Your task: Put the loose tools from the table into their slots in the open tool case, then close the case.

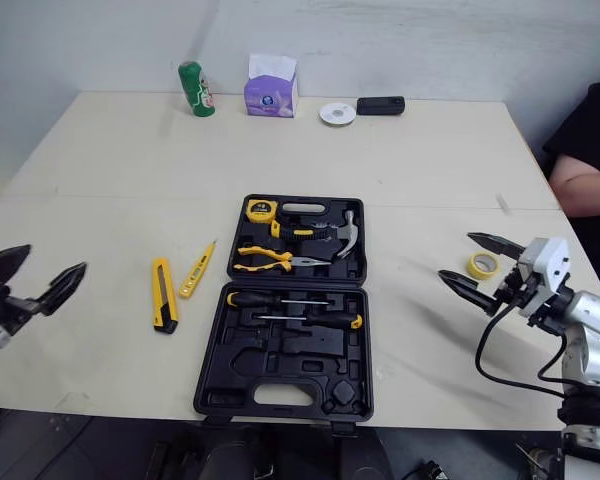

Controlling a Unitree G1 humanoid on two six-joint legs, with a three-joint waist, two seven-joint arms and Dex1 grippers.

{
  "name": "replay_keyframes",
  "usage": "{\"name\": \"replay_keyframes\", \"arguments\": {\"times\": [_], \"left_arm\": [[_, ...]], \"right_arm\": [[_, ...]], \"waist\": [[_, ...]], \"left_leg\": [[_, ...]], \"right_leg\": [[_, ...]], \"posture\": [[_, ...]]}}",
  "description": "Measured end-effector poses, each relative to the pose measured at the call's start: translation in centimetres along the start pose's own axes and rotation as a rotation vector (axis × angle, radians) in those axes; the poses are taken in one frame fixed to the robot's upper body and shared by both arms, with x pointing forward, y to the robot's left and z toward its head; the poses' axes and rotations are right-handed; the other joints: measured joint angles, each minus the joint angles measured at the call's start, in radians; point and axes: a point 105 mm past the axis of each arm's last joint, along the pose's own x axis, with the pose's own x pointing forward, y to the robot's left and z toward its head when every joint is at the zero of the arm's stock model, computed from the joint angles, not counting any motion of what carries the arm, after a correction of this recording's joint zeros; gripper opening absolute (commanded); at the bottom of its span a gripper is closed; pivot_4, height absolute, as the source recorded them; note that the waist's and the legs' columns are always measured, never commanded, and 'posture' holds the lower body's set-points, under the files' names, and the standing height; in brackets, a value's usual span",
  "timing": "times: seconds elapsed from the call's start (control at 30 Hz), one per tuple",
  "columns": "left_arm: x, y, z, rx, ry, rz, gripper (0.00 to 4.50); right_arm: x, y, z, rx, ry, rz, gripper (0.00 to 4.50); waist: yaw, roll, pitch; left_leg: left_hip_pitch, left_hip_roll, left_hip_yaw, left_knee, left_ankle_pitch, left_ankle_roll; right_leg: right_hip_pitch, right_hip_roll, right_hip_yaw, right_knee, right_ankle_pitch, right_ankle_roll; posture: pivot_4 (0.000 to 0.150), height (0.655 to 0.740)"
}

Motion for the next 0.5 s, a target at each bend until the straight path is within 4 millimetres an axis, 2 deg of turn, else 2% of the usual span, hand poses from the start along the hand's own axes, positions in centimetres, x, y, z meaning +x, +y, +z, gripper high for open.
{"name": "replay_keyframes", "arguments": {"times": [0.1,0.2,0.4,0.5], "left_arm": [[2.1,-2.3,0.4,-0.104,0.012,-0.018,4.5],[3.6,-4.7,-0.2,-0.108,0.106,-0.052,4.5],[5.9,-6.2,-0.1,-0.063,0.195,-0.025,4.5],[6.8,-7.2,-1.3,-0.05,0.272,-0.044,4.5]], "right_arm": [[1.6,0.6,1.3,-0.018,-0.039,0.06,4.48],[2.7,1.2,2.0,-0.029,-0.062,0.099,4.48],[3.4,1.9,2.6,-0.02,-0.072,0.136,4.48],[3.6,2.2,2.8,-0.018,-0.073,0.144,4.48]], "waist": [[0.011,0.0,0.0],[0.019,0.0,0.0],[0.037,0.0,0.0],[0.038,0.0,0.0]], "left_leg": [[0.0,0.0,0.0,0.001,0.0,0.0],[-0.001,0.0,-0.001,0.002,0.001,0.0],[-0.001,0.0,-0.001,0.005,0.0,0.0],[-0.002,0.0,-0.001,0.005,0.0,0.0]], "right_leg": [[0.0,0.0,0.0,0.001,0.0,0.0],[0.0,0.001,0.0,0.0,0.0,0.0],[0.0,0.003,0.001,0.0,0.0,0.0],[0.0,0.003,0.001,0.0,0.0,0.0]], "posture": [[0.15,0.74],[0.15,0.74],[0.15,0.74],[0.15,0.74]]}}
